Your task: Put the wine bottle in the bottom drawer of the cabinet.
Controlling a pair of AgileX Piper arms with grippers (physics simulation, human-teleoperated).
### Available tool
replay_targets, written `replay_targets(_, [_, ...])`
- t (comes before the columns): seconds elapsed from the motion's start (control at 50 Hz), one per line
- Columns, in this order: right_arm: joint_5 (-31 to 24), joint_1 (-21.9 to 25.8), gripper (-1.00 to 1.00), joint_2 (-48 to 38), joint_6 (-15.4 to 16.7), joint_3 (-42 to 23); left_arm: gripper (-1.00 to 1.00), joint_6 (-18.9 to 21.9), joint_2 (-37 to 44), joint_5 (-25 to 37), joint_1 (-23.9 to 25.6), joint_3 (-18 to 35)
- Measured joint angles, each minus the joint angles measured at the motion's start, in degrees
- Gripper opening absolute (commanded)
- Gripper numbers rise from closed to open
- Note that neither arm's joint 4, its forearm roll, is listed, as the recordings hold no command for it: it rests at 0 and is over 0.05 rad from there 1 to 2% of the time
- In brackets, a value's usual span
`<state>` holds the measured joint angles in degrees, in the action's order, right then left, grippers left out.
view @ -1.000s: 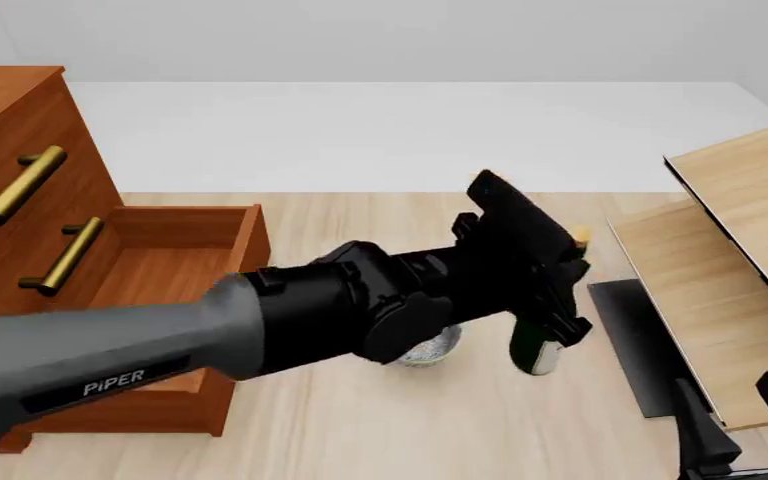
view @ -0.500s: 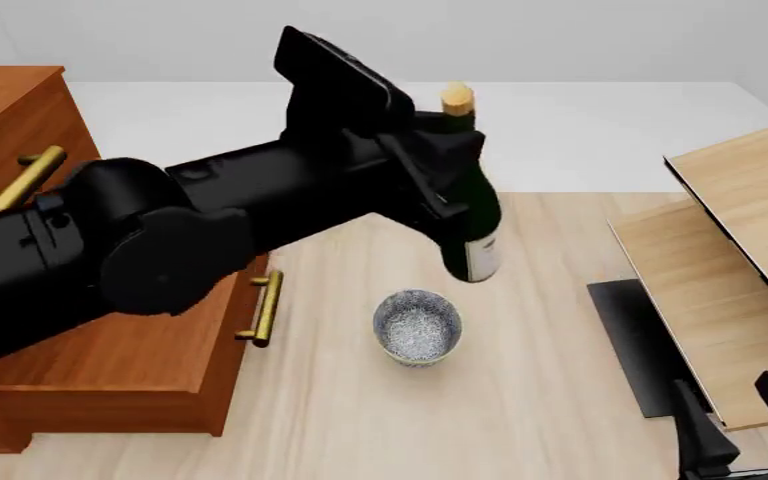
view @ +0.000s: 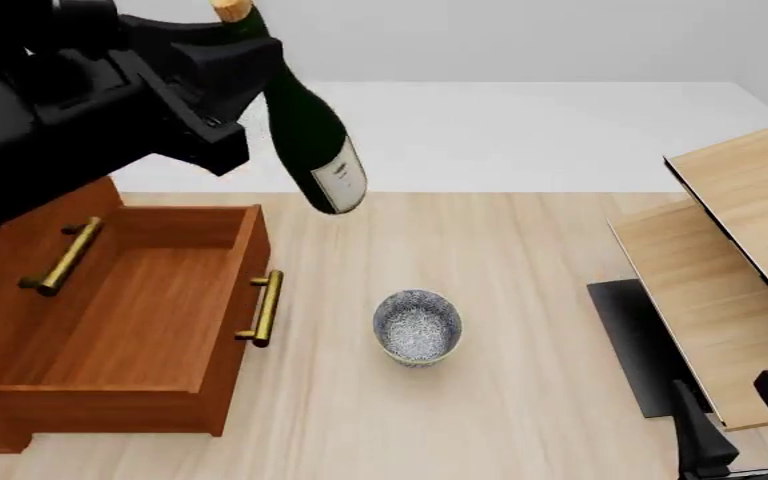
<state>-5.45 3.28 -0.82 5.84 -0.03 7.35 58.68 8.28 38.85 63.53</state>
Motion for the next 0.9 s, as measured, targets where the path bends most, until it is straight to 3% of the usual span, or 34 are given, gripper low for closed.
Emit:
replay_targets(0.3, [0.39,0.24,1.00,-0.25,-0.26,0.00,-1.00,0.84,-10.82,8.28,-8.90,-0.64])
replay_targets(0.48, [0.61,0.32,1.00,-0.36,-0.79,0.00,-1.00,-1.00,-15.06,15.67,-14.39,0.79])
replay_targets(0.74, [0.66,0.34,1.00,-0.22,-1.46,-0.01,-1.00,-2.28,-15.80,27.60,-19.42,7.86])
replay_targets(0.9, [0.86,0.26,1.00,-0.34,-1.80,-0.01,-1.00,-0.66,-13.36,35.36,-21.69,14.12])
